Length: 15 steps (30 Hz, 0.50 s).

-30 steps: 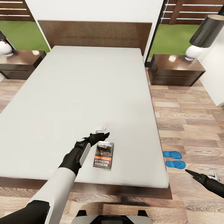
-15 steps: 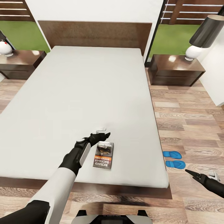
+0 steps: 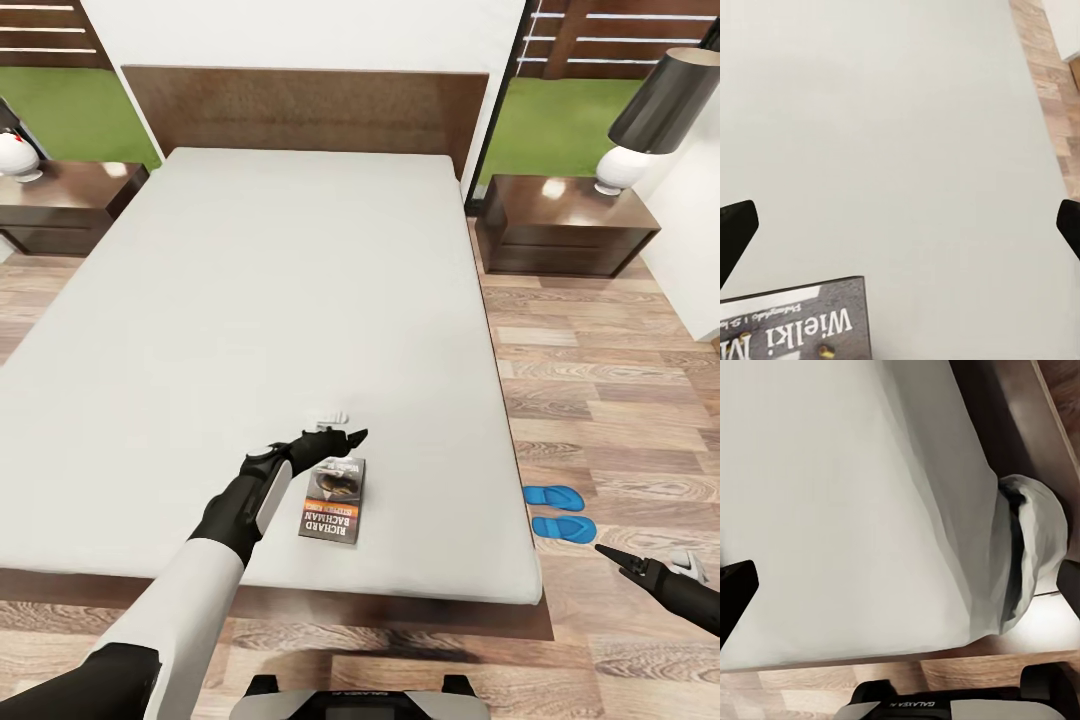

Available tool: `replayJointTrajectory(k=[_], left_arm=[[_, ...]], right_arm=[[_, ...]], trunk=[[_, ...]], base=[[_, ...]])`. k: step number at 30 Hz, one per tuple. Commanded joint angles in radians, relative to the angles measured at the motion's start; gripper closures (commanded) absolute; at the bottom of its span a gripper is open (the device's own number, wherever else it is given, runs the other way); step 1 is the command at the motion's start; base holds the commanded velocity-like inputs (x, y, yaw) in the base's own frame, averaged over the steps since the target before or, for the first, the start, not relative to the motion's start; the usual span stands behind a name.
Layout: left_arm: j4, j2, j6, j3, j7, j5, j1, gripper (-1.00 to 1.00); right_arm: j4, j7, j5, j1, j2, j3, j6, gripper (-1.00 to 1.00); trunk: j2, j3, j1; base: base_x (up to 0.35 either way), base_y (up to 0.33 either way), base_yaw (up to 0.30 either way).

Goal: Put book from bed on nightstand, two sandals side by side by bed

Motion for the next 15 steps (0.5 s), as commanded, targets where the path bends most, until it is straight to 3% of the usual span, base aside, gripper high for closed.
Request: replayJointTrajectory(k=[1, 15], left_arm=[[-0.001, 0.000, 0.009, 0.000, 0.001, 0.010, 0.000, -1.00], [0.000, 0.000, 0.009, 0.000, 0.004, 0.009, 0.000, -1.00]], right_arm=[[0.000, 0.001, -0.006, 0.000, 0.000, -0.001, 0.008, -1.00], [0.000, 0.001, -0.006, 0.000, 0.000, -0.001, 0.008, -1.00]], trunk=[[0.000, -0.001, 0.000], [-0.028, -0.013, 0.015]], base=[[0.000, 0.000, 0.000], [0.000, 0.000, 0.000]])
